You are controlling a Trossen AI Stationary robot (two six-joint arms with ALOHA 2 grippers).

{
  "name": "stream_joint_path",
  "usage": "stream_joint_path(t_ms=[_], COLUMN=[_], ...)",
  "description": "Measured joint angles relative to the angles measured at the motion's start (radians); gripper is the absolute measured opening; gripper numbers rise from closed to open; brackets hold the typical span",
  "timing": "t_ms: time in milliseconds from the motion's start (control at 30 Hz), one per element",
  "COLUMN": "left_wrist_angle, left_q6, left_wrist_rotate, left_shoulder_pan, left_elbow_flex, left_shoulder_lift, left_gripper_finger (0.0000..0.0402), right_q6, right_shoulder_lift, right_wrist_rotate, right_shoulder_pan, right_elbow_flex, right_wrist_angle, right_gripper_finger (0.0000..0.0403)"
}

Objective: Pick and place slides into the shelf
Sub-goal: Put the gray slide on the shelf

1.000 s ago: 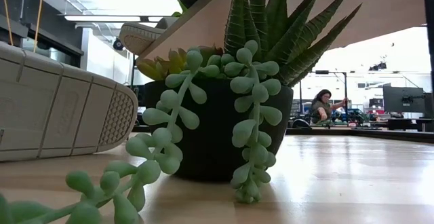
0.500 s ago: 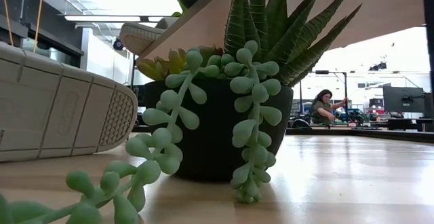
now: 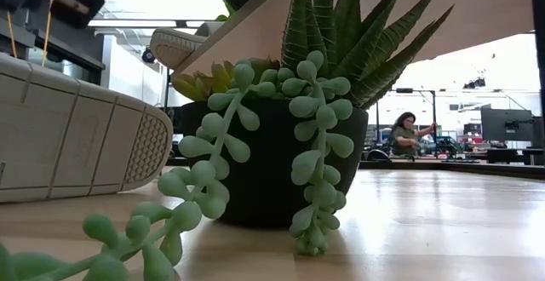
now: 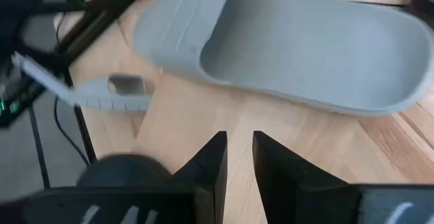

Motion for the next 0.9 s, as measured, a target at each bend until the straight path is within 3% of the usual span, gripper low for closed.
stream_joint_path(t_ms=[200, 433, 700, 900], left_wrist_angle=[0.147, 0.295, 0.306, 0.341], left_q6=[0.118, 0.325, 0.225, 0.335], left_wrist_rotate=[0.019, -0.02, -0.105, -0.122], left_shoulder_pan=[0.0, 0.0, 0.0, 0.0], left_elbow_flex=[-0.156, -0.243, -0.25, -0.25], left_shoulder_lift=[-0.09, -0.118, -0.106, -0.105], left_gripper_finger=[0.0003, 0.0003, 0.0003, 0.0003], right_q6=[0.146, 0.273, 0.37, 0.407], right_shoulder_lift=[-0.02, -0.021, -0.021, -0.021], right_wrist_rotate=[0.012, 0.054, 0.189, 0.242], right_shoulder_pan=[0.008, 0.058, 0.129, 0.159], right_elbow_flex=[0.0, 0.001, 0.001, 0.001], right_wrist_angle=[0.037, 0.088, 0.148, 0.15], right_gripper_finger=[0.0062, 0.0062, 0.0062, 0.0062])
